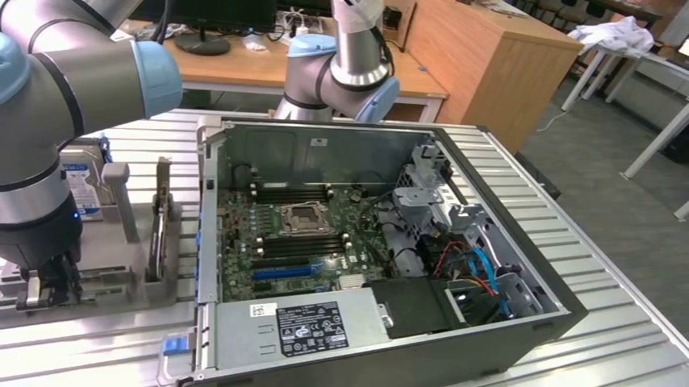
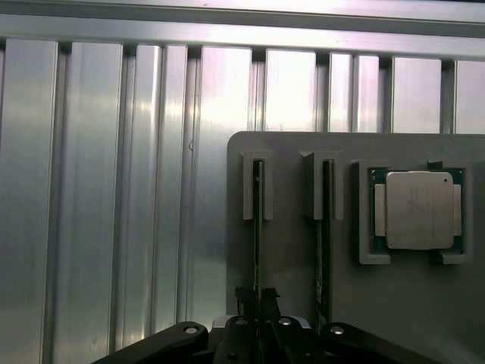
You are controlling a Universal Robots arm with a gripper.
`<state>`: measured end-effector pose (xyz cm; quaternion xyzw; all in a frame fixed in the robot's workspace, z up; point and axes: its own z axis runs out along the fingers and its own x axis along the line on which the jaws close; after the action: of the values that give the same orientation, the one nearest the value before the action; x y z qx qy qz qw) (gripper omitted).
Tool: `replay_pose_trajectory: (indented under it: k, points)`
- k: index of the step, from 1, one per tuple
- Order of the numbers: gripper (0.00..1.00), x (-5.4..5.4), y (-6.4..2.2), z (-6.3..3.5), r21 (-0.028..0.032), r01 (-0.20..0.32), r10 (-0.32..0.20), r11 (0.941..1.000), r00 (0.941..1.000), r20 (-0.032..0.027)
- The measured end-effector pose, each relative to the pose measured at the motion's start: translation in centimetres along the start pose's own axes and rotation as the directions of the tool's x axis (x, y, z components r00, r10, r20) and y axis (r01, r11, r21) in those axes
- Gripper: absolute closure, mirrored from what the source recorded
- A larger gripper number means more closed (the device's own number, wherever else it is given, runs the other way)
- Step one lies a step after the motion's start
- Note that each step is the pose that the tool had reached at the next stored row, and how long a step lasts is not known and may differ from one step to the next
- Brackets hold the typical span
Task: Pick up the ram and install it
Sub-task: 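Pick up the ram and move it above insertion slot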
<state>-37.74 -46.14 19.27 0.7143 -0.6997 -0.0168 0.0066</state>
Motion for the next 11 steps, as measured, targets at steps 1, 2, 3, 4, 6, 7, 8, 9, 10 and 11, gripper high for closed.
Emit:
replay_pose_trajectory:
  k: [1,2,3,4,6,7,8,9,10,11]
  points:
    - [0.86,0.0,0.0,0.0,0.0,0.0,0.0,1.0,1.0,0.0]
    - [0.86,0.0,0.0,0.0,0.0,0.0,0.0,1.0,1.0,0.0]
    - [0.86,0.0,0.0,0.0,0.0,0.0,0.0,1.0,1.0,0.0]
    - [0.86,0.0,0.0,0.0,0.0,0.0,0.0,1.0,1.0,0.0]
    - [0.86,0.0,0.0,0.0,0.0,0.0,0.0,1.0,1.0,0.0]
    - [0.86,0.0,0.0,0.0,0.0,0.0,0.0,1.0,1.0,0.0]
    - [0.86,0.0,0.0,0.0,0.0,0.0,0.0,1.0,1.0,0.0]
    - [0.86,0.0,0.0,0.0,0.0,0.0,0.0,1.0,1.0,0.0]
    - [0.86,0.0,0.0,0.0,0.0,0.0,0.0,1.0,1.0,0.0]
    - [0.86,0.0,0.0,-0.01,0.0001,0.0,0.0,1.0,1.0,0.0001]
